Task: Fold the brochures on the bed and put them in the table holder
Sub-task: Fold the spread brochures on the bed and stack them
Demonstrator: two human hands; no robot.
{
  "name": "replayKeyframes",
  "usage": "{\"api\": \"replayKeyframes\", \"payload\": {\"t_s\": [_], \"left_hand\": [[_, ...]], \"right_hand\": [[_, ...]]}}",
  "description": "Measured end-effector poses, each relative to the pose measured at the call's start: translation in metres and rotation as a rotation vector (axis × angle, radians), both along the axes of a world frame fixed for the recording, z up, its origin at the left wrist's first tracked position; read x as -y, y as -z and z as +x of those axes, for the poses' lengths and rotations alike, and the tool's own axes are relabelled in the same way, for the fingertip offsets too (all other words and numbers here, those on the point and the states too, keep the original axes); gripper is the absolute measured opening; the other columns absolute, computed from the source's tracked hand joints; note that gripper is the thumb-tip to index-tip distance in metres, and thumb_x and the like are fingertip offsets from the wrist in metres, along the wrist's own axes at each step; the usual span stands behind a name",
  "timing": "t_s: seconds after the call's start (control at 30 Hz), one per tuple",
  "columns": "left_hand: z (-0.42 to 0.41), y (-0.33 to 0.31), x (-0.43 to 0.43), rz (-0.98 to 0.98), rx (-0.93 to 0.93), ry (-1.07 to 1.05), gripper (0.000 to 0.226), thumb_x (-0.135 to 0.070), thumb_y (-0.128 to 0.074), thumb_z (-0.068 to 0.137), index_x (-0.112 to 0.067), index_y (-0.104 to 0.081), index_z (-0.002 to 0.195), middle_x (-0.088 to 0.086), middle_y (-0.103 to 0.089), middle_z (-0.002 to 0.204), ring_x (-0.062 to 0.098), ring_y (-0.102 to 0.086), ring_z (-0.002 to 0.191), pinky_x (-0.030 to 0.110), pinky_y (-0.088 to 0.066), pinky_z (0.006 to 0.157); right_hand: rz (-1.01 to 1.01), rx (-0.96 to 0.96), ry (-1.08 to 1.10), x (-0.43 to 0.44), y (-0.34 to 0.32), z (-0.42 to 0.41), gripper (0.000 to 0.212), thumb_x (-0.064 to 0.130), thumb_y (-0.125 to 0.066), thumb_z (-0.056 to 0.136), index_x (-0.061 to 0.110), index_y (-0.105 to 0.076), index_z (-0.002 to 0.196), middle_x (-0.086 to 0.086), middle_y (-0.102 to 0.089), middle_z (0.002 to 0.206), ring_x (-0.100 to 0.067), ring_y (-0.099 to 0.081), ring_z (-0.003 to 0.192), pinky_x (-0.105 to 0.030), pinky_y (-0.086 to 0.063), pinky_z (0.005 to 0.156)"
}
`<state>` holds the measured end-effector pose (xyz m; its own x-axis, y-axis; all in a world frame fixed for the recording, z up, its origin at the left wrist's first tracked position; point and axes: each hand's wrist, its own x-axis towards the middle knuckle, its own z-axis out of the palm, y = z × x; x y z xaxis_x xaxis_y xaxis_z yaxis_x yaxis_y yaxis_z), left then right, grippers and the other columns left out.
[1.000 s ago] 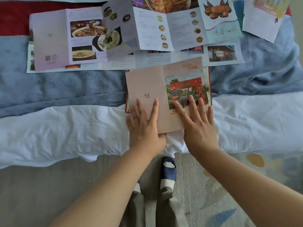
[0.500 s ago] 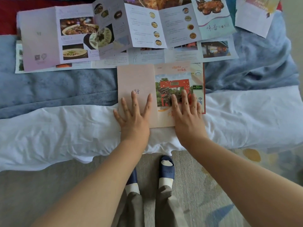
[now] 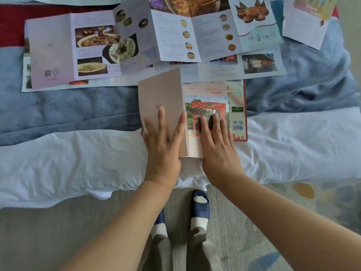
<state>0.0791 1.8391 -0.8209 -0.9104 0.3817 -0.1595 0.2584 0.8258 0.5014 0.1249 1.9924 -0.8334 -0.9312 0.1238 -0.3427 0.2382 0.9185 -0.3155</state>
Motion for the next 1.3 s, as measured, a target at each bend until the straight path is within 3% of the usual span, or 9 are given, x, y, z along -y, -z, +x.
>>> {"api": "replayKeyframes", "payload": {"t_s": [0.2, 0.37, 0.57, 0.67, 0.77, 0.93, 1.03, 1.2, 1.3], "left_hand": [[0.002, 0.004, 0.003, 0.176, 0.074, -0.044, 0.114, 0.022, -0.053, 0.082, -0.042, 0.002, 0.158, 0.012, 0.014, 0.169, 0.041, 0.014, 0.154, 0.063, -0.015, 0.123], [-0.001, 0.006, 0.008, 0.25, 0.073, -0.026, 0.106, -0.017, -0.07, 0.09, -0.037, 0.008, 0.159, 0.017, 0.006, 0.17, 0.036, 0.007, 0.157, 0.063, -0.019, 0.121], [-0.006, -0.001, 0.033, 0.297, 0.038, 0.105, 0.095, -0.032, -0.055, 0.089, -0.027, 0.01, 0.159, 0.017, 0.006, 0.17, 0.03, 0.008, 0.157, 0.059, -0.022, 0.123], [-0.005, -0.009, 0.054, 0.374, 0.122, 0.12, 0.108, -0.035, -0.063, 0.086, -0.029, 0.015, 0.16, 0.002, 0.014, 0.171, 0.015, 0.006, 0.158, 0.035, -0.022, 0.125], [-0.006, -0.019, 0.072, 0.443, 0.203, 0.017, 0.11, -0.043, -0.065, 0.083, -0.04, 0.014, 0.159, -0.013, 0.015, 0.169, -0.009, 0.0, 0.151, 0.004, -0.018, 0.111], [-0.013, -0.021, 0.109, 0.51, 0.252, -0.123, 0.109, -0.027, -0.07, 0.084, -0.041, 0.008, 0.16, -0.02, 0.0, 0.169, -0.003, -0.014, 0.153, 0.02, -0.031, 0.113], [-0.016, -0.018, 0.129, 0.505, 0.226, -0.192, 0.1, -0.031, -0.068, 0.092, -0.038, 0.004, 0.161, -0.017, -0.009, 0.169, 0.001, -0.018, 0.153, 0.027, -0.034, 0.116], [-0.017, -0.008, 0.156, 0.283, 0.104, -0.251, 0.077, -0.031, -0.055, 0.102, -0.032, -0.006, 0.162, -0.014, -0.001, 0.171, -0.008, -0.002, 0.152, -0.001, -0.015, 0.108], [-0.02, -0.003, 0.165, 0.197, 0.089, -0.254, 0.066, -0.027, -0.055, 0.102, -0.027, -0.024, 0.161, -0.005, -0.005, 0.171, 0.009, -0.011, 0.156, 0.027, -0.027, 0.122]], "right_hand": [[-0.136, -0.009, -0.007, 0.008, -0.003, -0.004, 0.084, 0.016, -0.016, 0.086, 0.023, 0.02, 0.161, -0.011, 0.023, 0.169, -0.029, 0.025, 0.155, -0.047, 0.004, 0.129], [-0.148, -0.023, -0.106, 0.017, -0.005, -0.017, 0.086, 0.024, -0.037, 0.097, 0.018, 0.022, 0.16, -0.011, 0.022, 0.17, -0.025, 0.024, 0.156, -0.047, -0.001, 0.129], [-0.121, -0.062, -0.315, 0.029, -0.014, -0.024, 0.091, 0.03, -0.042, 0.094, 0.003, 0.015, 0.16, -0.017, 0.018, 0.17, -0.029, 0.018, 0.157, -0.048, -0.009, 0.129], [-0.112, -0.091, -0.404, 0.042, -0.017, -0.027, 0.105, 0.033, -0.054, 0.088, -0.001, 0.015, 0.159, -0.02, 0.014, 0.17, -0.031, 0.015, 0.158, -0.05, -0.013, 0.128], [-0.127, -0.122, -0.447, 0.061, -0.017, -0.033, 0.117, 0.041, -0.063, 0.084, 0.003, 0.019, 0.159, -0.017, 0.016, 0.17, -0.028, 0.015, 0.158, -0.05, -0.014, 0.128], [-0.167, -0.083, -0.496, 0.097, -0.017, -0.047, 0.125, 0.057, -0.065, 0.084, 0.014, 0.025, 0.159, -0.009, 0.023, 0.17, -0.025, 0.019, 0.157, -0.048, -0.011, 0.129], [-0.17, -0.046, -0.535, 0.114, -0.017, -0.056, 0.113, 0.058, -0.056, 0.092, 0.016, 0.024, 0.16, -0.01, 0.024, 0.169, -0.025, 0.021, 0.157, -0.047, -0.011, 0.129], [-0.088, 0.039, -0.562, 0.14, -0.009, -0.063, 0.088, 0.061, -0.027, 0.1, 0.021, 0.026, 0.158, -0.008, 0.027, 0.168, -0.024, 0.026, 0.155, -0.043, -0.002, 0.129], [-0.064, 0.075, -0.563, 0.15, -0.003, -0.062, 0.082, 0.061, -0.019, 0.101, 0.019, 0.017, 0.161, -0.007, 0.022, 0.17, -0.025, 0.027, 0.154, -0.042, 0.003, 0.129]]}}
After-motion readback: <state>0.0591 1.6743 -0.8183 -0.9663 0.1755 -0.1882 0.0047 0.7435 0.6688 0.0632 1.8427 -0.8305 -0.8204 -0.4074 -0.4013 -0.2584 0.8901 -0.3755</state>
